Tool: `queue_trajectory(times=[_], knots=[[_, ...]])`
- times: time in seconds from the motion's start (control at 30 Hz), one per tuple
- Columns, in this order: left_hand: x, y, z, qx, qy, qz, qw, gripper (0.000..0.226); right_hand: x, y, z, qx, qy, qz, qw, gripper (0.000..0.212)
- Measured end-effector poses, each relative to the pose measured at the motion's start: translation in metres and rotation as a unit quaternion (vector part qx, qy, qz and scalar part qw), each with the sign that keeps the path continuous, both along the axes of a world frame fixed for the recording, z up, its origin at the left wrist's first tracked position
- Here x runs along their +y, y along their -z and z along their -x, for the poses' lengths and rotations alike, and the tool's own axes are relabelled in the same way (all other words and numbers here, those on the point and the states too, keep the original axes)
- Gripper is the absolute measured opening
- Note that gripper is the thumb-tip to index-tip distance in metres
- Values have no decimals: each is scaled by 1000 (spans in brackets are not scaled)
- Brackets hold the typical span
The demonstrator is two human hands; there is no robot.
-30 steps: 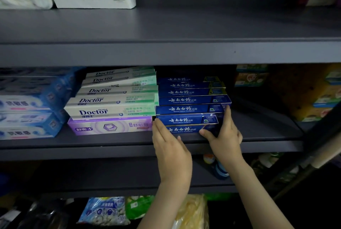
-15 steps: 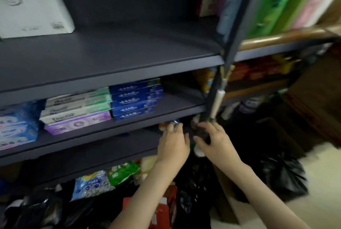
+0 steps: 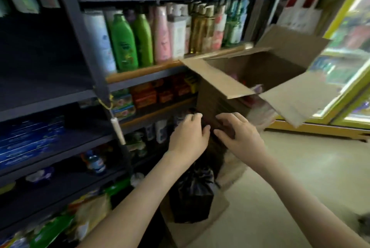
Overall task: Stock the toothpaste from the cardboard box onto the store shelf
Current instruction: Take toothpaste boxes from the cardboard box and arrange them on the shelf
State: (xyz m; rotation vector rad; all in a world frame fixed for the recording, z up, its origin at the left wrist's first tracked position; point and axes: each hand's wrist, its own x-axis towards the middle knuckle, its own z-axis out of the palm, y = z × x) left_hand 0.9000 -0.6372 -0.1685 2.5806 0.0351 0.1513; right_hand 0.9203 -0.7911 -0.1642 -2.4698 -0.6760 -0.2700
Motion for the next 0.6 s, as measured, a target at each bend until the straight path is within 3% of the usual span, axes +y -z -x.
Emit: queue_trajectory(times=[0.17, 0.33, 0.47, 0.6], knots=[[-77, -30, -43, -95, 53, -15, 994, 46, -90, -24, -42, -12, 6, 0, 1000, 38], [-115, -33, -110, -108, 101, -105, 984, 51, -155, -25, -113, -26, 6, 25, 999, 41], [-132, -23, -174, -41, 72, -159, 984, 71, -196, -13, -181, -22, 6, 34, 999, 45], [-157, -8, -227, 49, -21, -190, 980, 90, -223, -9, -251, -13, -35, 68, 997, 53]])
